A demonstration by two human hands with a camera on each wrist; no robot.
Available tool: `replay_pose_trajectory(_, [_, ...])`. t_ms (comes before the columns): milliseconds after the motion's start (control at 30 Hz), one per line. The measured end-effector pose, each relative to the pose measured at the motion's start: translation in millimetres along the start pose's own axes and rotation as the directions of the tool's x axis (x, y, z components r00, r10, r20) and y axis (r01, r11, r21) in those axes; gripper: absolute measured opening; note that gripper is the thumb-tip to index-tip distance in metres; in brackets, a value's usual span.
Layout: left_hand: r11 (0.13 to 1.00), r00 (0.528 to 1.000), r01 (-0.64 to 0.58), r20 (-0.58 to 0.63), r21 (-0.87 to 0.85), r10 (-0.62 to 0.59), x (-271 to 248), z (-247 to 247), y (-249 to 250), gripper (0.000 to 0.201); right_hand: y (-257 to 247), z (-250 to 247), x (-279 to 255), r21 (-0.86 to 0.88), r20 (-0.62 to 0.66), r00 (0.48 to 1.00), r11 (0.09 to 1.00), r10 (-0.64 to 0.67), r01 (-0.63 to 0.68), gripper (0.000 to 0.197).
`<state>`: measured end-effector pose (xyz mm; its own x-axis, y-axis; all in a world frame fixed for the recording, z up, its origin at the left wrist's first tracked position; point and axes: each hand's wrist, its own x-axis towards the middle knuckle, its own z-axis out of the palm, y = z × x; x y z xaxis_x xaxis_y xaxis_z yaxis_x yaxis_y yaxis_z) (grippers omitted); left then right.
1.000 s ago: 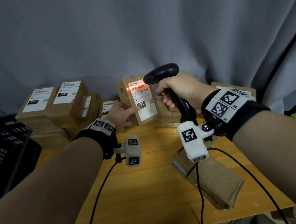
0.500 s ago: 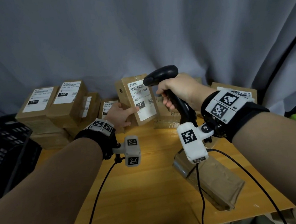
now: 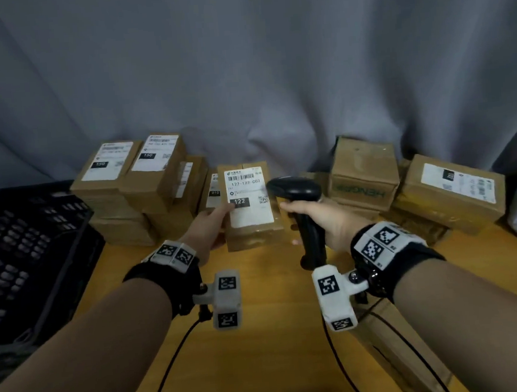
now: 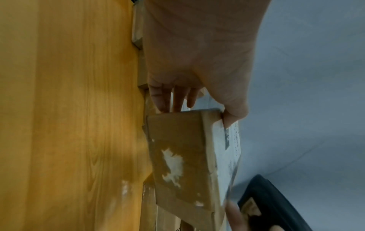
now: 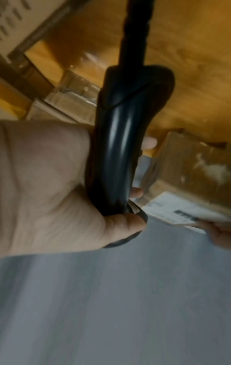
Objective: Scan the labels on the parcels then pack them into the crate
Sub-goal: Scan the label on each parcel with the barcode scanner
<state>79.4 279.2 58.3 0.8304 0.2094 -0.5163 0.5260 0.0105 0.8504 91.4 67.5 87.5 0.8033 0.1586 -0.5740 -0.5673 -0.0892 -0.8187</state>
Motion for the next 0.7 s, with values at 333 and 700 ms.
replay_pose_trajectory(333, [0.958, 0.977, 0.210, 0.072, -0.195, -0.200, 18.1, -44.4, 8.9, 0.025, 1.4, 69.6, 47.8, 0.070, 0.051, 0.993, 0.992, -0.109, 0.106, 0.019])
replay_pose_trajectory(700, [0.931, 0.984, 0.172, 0.012, -0.322, -0.177, 72.7, -29.2, -9.3, 0.026, -5.7, 88.6, 97.6, 0.132, 0.070, 0.996, 0.990, -0.061, 0.052, 0.031])
